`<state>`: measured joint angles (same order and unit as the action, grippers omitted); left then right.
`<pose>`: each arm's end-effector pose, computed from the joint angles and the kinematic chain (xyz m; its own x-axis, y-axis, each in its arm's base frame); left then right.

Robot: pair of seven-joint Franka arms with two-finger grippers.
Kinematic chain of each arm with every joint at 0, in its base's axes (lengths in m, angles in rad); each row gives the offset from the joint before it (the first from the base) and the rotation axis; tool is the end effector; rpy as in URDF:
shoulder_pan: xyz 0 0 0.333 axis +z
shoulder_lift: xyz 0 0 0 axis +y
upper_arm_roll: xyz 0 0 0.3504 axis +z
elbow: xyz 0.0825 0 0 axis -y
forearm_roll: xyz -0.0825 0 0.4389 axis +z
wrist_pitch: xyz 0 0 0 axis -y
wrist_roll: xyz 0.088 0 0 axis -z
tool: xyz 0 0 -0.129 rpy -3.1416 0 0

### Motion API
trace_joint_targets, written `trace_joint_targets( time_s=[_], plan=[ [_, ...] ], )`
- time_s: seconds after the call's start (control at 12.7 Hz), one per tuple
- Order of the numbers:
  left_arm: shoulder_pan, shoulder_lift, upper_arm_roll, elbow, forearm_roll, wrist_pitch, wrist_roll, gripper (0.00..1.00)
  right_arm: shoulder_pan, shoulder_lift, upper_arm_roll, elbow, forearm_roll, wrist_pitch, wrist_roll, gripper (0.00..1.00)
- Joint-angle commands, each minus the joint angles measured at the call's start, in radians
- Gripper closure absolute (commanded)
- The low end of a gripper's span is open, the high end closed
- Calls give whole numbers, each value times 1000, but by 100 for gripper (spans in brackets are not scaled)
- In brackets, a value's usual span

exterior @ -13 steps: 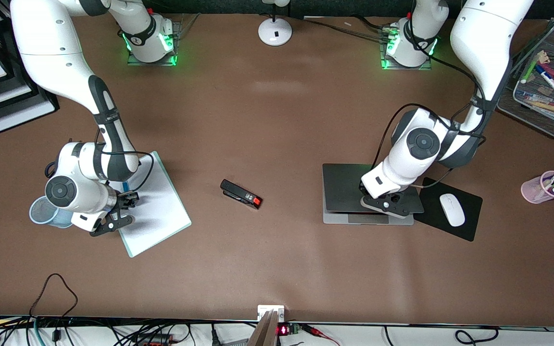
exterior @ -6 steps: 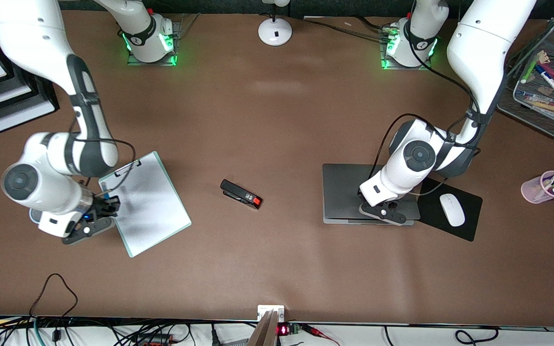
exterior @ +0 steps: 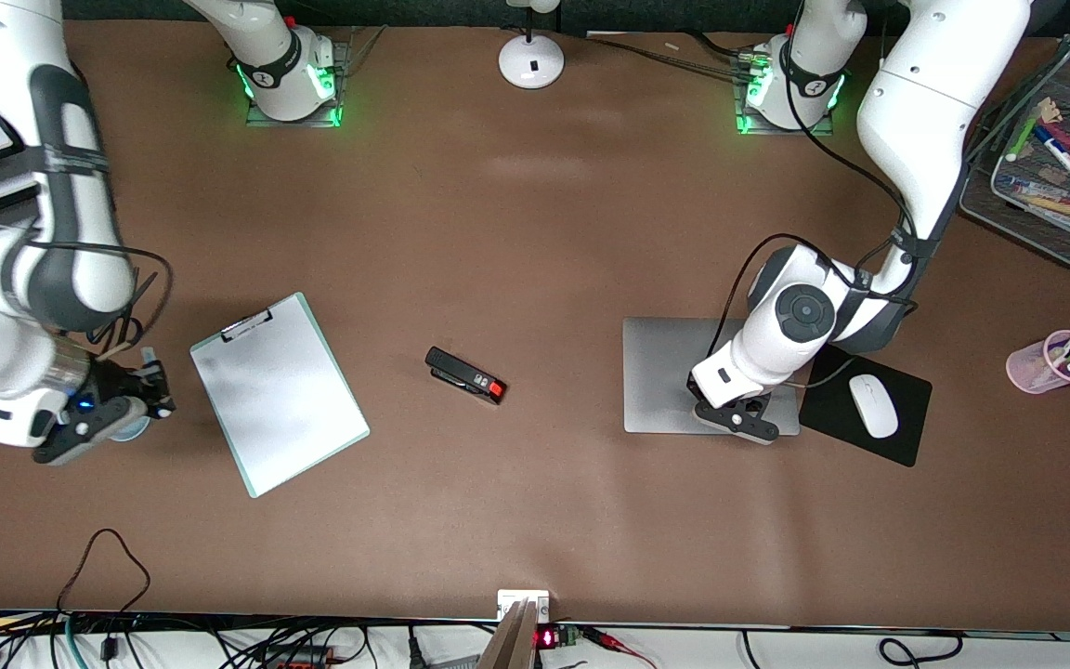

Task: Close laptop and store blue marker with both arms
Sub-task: 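Carry the blue marker toward the light blue cup with the right gripper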

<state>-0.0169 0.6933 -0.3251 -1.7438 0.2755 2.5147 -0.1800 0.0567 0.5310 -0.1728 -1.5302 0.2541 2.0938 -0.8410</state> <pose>0.7014 -0.2286 0.1697 0.9509 -0.2847 0.1212 -0.2913 -0.9557 0.0410 0.7661 -0.0535 0.3388 0.8054 0.5791 0.1262 0.5892 -0.8054 -0.0649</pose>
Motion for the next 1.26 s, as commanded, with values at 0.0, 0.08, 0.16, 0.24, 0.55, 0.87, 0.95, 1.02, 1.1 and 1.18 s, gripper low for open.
trace_joint_targets(
  time_s=[0.0,0.08,0.16,0.24,0.55,0.87,0.95,1.02,1.1,1.18],
  plan=[
    [3,35,-2,35,30,3,-3,100,-37,-48,9,1,63,-49,-168,95],
    [3,38,0,35,28,3,-3,100,-55,-51,12,10,79,-76,-223,95],
    [3,45,0,36,28,4,-3,100,-61,-57,12,30,109,-110,-280,95],
    [3,48,0,49,30,4,-3,100,-72,-59,7,39,166,-147,-343,96],
    [5,61,5,55,30,3,-3,100,-130,-63,4,41,282,-195,-626,96],
    [8,57,5,55,30,1,-6,100,-221,-59,6,41,387,-303,-854,97],
    [11,51,5,56,30,-2,-7,100,-238,-54,6,41,402,-331,-884,98],
    [12,42,3,59,28,-16,-7,100,-259,-51,6,41,413,-357,-920,98],
    [12,20,3,59,28,-42,-7,100,-276,-49,7,41,419,-389,-958,98],
    [11,-3,0,59,28,-84,-6,100,-287,-49,7,42,421,-425,-987,99]
  ],
)
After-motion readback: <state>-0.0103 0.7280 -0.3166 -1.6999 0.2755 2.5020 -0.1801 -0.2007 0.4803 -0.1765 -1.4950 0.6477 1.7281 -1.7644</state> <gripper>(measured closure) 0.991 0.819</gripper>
